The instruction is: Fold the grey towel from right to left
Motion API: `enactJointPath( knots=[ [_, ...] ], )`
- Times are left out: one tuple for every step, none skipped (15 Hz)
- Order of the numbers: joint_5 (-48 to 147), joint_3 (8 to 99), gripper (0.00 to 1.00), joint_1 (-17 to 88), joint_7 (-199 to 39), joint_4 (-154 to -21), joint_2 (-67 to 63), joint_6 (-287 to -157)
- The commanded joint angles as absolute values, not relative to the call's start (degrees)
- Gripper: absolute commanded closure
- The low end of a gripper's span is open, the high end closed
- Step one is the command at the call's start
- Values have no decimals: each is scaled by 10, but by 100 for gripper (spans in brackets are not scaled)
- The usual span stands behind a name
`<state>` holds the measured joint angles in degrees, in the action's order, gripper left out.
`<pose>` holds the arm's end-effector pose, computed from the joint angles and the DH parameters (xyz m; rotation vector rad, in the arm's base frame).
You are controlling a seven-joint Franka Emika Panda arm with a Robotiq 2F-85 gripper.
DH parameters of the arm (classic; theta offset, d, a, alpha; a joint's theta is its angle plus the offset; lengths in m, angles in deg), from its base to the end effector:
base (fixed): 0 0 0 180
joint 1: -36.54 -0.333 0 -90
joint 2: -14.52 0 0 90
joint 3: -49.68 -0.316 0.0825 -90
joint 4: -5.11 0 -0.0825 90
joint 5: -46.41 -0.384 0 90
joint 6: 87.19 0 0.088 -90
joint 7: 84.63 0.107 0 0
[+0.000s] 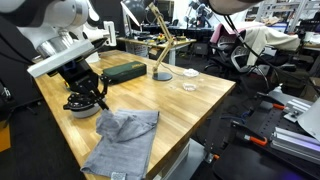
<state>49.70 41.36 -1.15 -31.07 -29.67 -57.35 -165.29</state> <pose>0.5593 0.4911 0.1888 2.7670 -0.2697 -0.5587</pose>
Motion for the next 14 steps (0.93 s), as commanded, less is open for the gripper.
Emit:
enactJointPath(
  knots=[
    [517,415,99,-30,-343,-306,-551,-1645],
    [522,415,99,-36,-350,-306,-545,-1643],
    [523,413,99,-41,-355,-307,-541,-1638],
    [518,408,99,-43,-359,-308,-538,-1628],
    [512,404,99,-44,-366,-309,-537,-1619],
    [508,399,99,-45,-376,-308,-541,-1611],
    [502,392,99,-43,-391,-307,-549,-1607],
    [497,387,99,-42,-404,-307,-555,-1604],
    [491,381,99,-39,-420,-306,-566,-1603],
    [485,376,99,-37,-438,-301,-579,-1605],
    [480,373,99,-36,-451,-296,-591,-1602],
    [477,371,99,-35,-466,-286,-604,-1601],
    [454,389,99,-45,-490,-249,-631,-1587],
    [445,387,99,-44,-505,-242,-639,-1582]
  ],
)
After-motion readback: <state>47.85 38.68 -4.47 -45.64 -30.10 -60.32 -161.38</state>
